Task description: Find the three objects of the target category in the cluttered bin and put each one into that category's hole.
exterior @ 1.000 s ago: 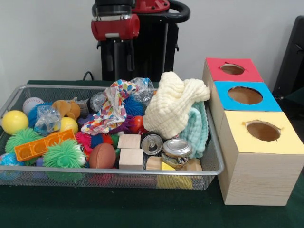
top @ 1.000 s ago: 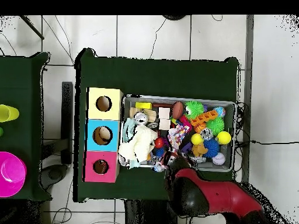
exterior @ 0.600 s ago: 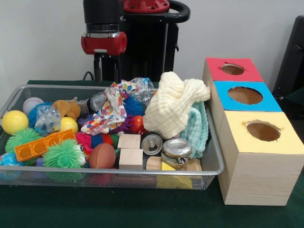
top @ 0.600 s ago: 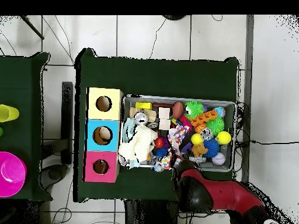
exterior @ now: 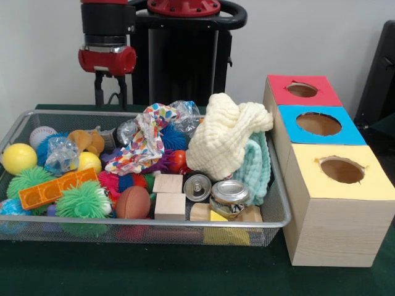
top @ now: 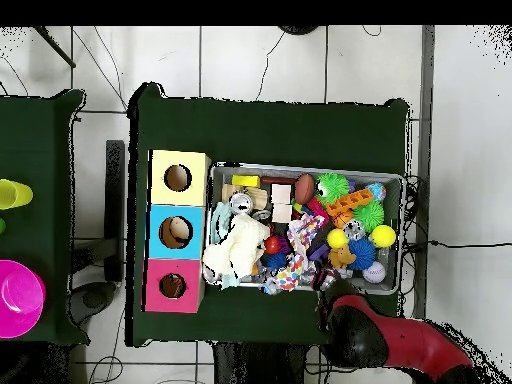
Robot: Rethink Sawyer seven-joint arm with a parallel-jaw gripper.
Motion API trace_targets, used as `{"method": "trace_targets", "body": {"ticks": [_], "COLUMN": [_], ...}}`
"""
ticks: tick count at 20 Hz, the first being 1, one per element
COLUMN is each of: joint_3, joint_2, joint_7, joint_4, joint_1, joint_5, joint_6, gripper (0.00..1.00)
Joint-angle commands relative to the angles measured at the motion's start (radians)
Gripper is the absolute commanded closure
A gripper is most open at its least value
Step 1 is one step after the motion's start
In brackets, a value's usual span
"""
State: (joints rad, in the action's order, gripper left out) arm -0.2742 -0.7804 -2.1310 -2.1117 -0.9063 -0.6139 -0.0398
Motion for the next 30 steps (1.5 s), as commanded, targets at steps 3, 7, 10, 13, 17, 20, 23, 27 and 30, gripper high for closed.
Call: {"method": "trace_targets", "body": {"ticks": [3,7,10,13,17,20,23,27,30], "joint_3": [0.065,0.082,0.079,0.065,0.05,0.071,0.097,0.142,0.177], "joint_2": [0.122,0.188,0.223,0.271,0.288,0.282,0.289,0.297,0.305], "joint_7": [-0.036,-0.045,-0.048,-0.038,-0.023,-0.036,-0.053,-0.076,-0.09], "joint_4": [0.196,0.24,0.259,0.303,0.336,0.333,0.339,0.349,0.355], "joint_1": [0.027,0.035,0.033,0.024,0.011,0.025,0.046,0.083,0.113], "joint_5": [-0.03,-0.032,-0.023,-0.023,-0.025,-0.023,-0.019,-0.017,-0.006], "joint_6": [0.001,0.043,0.045,0.043,0.027,0.037,0.056,0.12,0.153], "gripper": [0.0,0.0,0.0,0.0,0.0,0.0,0.0,0.0,0.0]}}
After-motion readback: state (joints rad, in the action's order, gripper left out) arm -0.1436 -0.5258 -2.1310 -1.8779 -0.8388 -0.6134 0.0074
